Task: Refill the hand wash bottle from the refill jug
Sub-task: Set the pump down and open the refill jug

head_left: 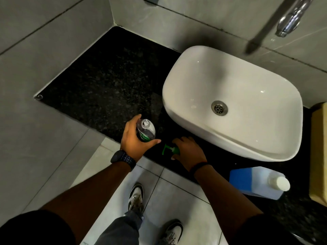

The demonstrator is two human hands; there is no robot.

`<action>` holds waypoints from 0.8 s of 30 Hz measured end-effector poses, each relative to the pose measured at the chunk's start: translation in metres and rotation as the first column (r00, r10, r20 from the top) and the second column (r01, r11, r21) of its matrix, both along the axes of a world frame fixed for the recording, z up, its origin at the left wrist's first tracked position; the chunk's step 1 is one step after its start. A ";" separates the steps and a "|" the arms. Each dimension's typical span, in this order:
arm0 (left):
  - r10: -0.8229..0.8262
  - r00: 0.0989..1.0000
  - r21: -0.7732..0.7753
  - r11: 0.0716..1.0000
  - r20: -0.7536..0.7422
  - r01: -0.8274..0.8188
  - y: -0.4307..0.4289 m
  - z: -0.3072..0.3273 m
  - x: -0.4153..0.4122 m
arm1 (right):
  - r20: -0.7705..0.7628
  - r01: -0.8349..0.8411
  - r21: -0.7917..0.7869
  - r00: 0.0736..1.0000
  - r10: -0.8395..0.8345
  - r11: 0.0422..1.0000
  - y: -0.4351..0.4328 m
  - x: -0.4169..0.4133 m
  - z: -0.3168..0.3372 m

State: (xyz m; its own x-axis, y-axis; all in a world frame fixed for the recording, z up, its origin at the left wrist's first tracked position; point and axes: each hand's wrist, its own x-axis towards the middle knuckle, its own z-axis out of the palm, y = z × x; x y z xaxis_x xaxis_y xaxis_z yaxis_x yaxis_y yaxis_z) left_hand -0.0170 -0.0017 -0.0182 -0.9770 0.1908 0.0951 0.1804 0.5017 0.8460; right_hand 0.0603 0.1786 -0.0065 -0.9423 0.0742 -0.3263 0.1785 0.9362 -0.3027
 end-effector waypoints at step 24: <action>-0.467 0.849 0.064 0.867 -0.246 0.495 0.159 0.113 0.134 | -0.428 0.499 -0.549 0.521 -0.739 0.670 0.155 0.186 0.114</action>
